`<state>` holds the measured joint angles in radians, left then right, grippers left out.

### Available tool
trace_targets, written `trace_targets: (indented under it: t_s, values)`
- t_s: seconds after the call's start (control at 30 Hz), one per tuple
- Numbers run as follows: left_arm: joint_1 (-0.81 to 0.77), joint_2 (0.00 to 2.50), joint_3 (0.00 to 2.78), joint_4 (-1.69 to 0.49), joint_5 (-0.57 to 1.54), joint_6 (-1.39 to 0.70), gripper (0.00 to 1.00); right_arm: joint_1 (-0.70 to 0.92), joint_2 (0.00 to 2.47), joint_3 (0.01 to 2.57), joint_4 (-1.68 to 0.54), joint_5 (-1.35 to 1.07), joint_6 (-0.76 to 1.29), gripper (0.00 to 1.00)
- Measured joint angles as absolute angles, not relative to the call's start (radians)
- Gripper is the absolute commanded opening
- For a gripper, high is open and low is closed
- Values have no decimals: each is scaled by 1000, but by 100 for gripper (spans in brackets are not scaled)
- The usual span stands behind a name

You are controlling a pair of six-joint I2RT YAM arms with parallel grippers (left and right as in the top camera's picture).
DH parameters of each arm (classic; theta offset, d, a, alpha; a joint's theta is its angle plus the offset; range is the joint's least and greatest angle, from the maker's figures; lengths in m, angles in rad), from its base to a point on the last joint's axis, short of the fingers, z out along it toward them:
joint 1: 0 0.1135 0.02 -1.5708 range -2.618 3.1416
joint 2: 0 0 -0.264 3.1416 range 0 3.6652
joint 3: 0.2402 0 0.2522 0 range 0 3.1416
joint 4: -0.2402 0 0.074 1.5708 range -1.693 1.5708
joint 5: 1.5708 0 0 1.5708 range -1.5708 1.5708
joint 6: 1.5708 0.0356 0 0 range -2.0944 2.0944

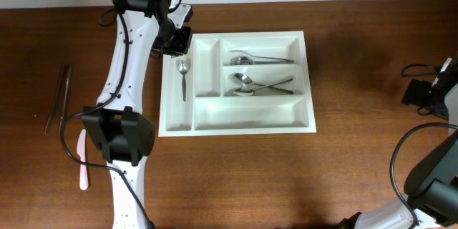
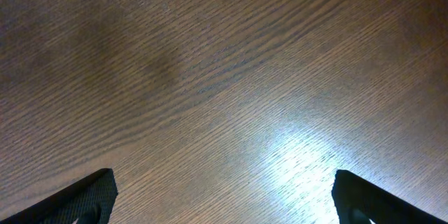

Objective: Pack container
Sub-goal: 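Carry the spoon right and lower it into the tray's left compartment, then withdraw the left gripper left over the long metal tongs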

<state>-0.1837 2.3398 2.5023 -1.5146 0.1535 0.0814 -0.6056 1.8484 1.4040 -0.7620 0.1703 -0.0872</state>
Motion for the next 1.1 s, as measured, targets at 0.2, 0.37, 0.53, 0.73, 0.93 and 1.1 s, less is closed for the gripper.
trace_targets:
  t_s: [0.2, 0.37, 0.53, 0.73, 0.93, 1.1]
  values:
    - [-184, 2366, 2502, -1506, 147, 81, 2, -606, 1848, 1404, -762, 170, -87, 99]
    - [-184, 2403, 2502, -1508, 142, 81, 2, -606, 1848, 1404, -762, 170, -87, 99]
    - [-184, 2437, 2502, -1511, 139, 82, 9, -606, 1848, 1404, -762, 170, -87, 99]
    - [-183, 2439, 2502, -1528, 107, 75, 13, -606, 1848, 1404, -762, 170, -87, 99]
    - [-170, 2439, 2502, -1530, 90, 66, 33, -606, 1848, 1404, -762, 170, -87, 99]
    - [-158, 2439, 2502, -1525, 86, 63, 49, -606, 1848, 1404, -762, 170, -87, 99]
